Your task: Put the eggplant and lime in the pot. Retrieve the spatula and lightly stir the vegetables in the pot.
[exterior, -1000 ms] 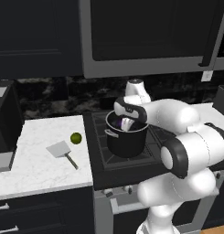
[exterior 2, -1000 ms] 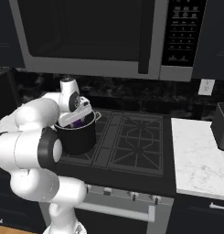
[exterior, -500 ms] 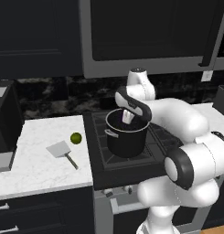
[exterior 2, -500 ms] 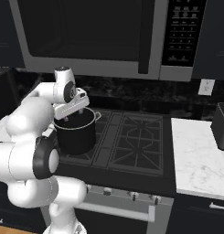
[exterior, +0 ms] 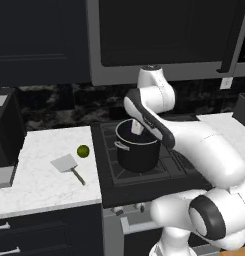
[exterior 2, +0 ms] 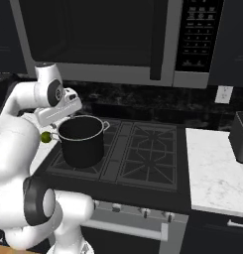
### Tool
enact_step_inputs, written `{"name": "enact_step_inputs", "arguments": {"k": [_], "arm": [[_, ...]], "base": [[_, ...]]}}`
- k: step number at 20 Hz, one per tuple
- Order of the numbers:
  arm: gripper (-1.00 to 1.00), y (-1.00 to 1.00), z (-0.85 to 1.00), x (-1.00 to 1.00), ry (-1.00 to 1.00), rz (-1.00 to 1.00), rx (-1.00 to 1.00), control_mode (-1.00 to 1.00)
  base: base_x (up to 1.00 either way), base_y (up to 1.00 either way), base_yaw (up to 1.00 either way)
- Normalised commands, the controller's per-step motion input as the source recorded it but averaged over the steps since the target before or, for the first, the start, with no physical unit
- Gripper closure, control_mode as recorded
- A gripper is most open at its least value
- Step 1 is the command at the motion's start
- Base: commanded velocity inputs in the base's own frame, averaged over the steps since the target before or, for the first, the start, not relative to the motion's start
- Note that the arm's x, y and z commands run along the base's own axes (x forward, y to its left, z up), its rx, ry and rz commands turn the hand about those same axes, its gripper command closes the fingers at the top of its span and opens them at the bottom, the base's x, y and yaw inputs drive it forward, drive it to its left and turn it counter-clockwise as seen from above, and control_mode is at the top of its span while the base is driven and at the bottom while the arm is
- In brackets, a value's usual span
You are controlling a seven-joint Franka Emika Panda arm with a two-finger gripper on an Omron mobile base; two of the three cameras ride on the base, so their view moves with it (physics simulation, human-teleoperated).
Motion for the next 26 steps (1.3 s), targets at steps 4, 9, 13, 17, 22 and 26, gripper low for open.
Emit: {"name": "enact_step_inputs", "arguments": {"k": [4,9,13,17,22,26], "arm": [[-1.0,0.75,0.23,-0.66,-0.03,0.07,0.0,-1.0],[-1.0,0.99,0.01,-0.27,0.0,0.17,-0.08,-1.0],[-1.0,1.0,-0.12,0.22,0.04,0.24,-0.11,-1.0],[-1.0,0.86,-0.36,0.72,0.12,0.2,-0.14,-1.0],[-1.0,0.52,-0.63,0.78,0.12,0.18,-0.21,-1.0],[-1.0,0.23,-0.57,0.59,0.03,0.13,-0.21,-1.0]], "base": [[0.0,0.0,0.0],[0.0,0.0,0.0],[0.0,0.0,0.0],[0.0,0.0,0.0],[0.0,0.0,0.0],[0.0,0.0,0.0]]}}
